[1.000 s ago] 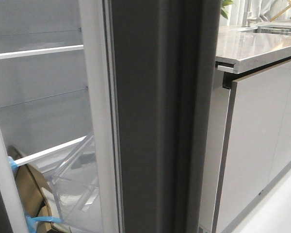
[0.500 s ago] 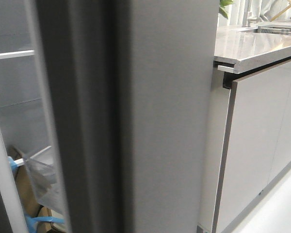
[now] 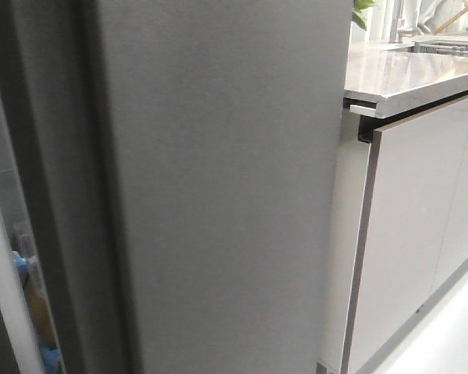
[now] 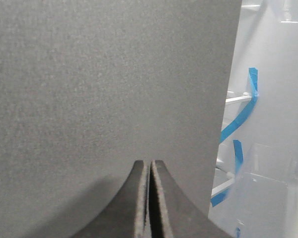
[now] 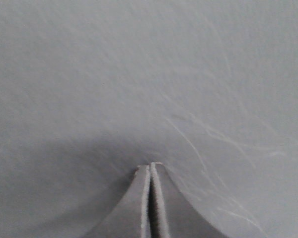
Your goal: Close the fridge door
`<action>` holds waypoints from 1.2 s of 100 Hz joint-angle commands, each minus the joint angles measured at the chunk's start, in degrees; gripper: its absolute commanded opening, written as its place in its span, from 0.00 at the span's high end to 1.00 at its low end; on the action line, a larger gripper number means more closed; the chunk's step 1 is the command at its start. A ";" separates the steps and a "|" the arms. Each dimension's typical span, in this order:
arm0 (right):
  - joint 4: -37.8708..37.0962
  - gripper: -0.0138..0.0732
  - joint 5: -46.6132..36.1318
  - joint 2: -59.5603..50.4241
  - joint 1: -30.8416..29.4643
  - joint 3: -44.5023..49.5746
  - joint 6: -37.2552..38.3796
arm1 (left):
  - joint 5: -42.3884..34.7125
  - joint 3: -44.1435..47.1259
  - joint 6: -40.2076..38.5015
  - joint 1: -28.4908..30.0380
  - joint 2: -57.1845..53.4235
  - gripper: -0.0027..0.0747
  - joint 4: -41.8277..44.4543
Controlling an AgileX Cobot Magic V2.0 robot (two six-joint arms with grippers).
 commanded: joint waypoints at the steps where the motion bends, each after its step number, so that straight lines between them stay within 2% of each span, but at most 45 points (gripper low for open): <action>1: 0.19 0.93 -6.31 -0.21 0.25 -1.91 0.05 | -4.40 1.60 -0.20 -0.27 1.09 0.99 -0.09; 20: 0.19 0.93 -9.15 2.83 0.25 -2.48 0.05 | -4.40 1.60 -0.20 -0.27 1.09 0.99 -0.09; 63: 0.19 0.93 -9.83 13.62 0.15 -11.56 0.05 | -4.40 1.60 -0.20 -0.27 1.09 0.99 -0.09; 120: 0.19 0.93 -12.13 14.28 -1.59 -9.81 -0.49 | -4.40 1.60 -0.20 -0.27 1.09 0.99 -0.09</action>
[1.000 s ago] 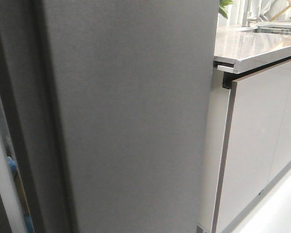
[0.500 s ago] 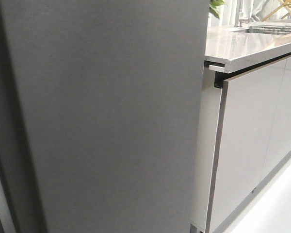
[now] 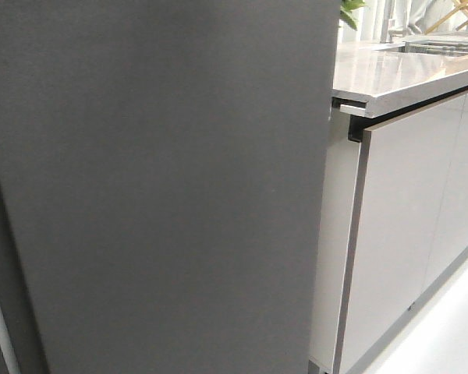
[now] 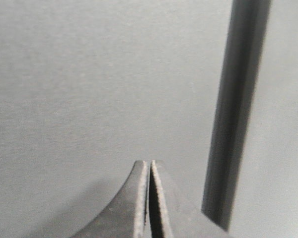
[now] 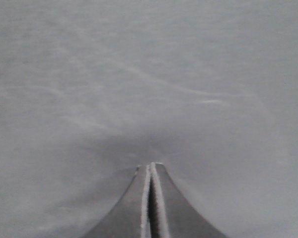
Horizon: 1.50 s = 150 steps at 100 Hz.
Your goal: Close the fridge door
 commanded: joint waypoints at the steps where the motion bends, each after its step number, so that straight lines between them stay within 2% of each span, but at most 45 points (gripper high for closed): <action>1: 0.06 0.93 -5.22 -4.01 -1.02 -0.13 -0.63 | -4.40 1.60 -0.20 -0.27 1.09 0.99 -0.09; 45: 0.06 0.93 -7.10 -22.14 -8.00 18.23 -3.49 | -4.40 1.60 -0.20 -0.27 1.09 0.99 -0.09; 94: 0.06 0.93 -8.34 -51.62 -17.11 48.17 -3.49 | -4.40 1.60 -0.20 -0.27 1.09 0.99 -0.09; 127: 0.06 0.93 -8.34 -71.80 -26.34 68.53 -3.49 | -4.40 1.60 -0.20 -0.27 1.09 0.99 -0.09; 150: 0.06 0.93 -7.57 -80.76 -31.80 76.47 -3.49 | -4.40 1.60 -0.20 -0.27 1.09 0.99 -0.09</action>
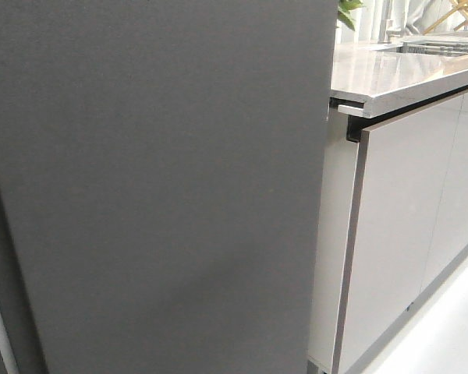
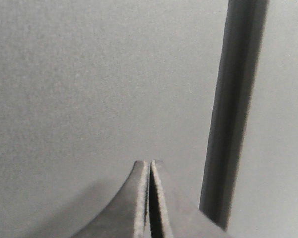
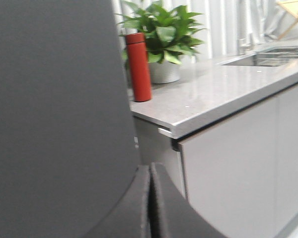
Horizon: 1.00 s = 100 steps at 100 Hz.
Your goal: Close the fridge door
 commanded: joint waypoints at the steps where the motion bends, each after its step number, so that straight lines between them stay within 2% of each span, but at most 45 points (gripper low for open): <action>1: -0.04 0.93 -4.04 -2.04 -2.45 0.56 -0.76 | -4.40 1.60 -0.20 -0.27 1.09 0.99 -0.09; 15: -0.14 0.93 -2.49 -6.03 -6.03 3.92 -0.76 | -4.40 1.60 -0.20 -0.27 1.09 0.99 -0.09; 36: -4.47 0.93 -1.96 -9.94 -6.39 8.54 -0.76 | -4.40 1.60 -0.20 -0.27 1.09 0.99 -0.09; 46: -5.53 0.93 1.48 -11.66 -6.39 8.55 -0.76 | -4.40 1.60 -0.20 -0.27 1.09 0.99 -0.09; 100: -8.04 0.93 1.94 -14.81 -6.39 8.55 -0.76 | -4.40 1.60 -0.20 -0.27 1.09 0.99 -0.09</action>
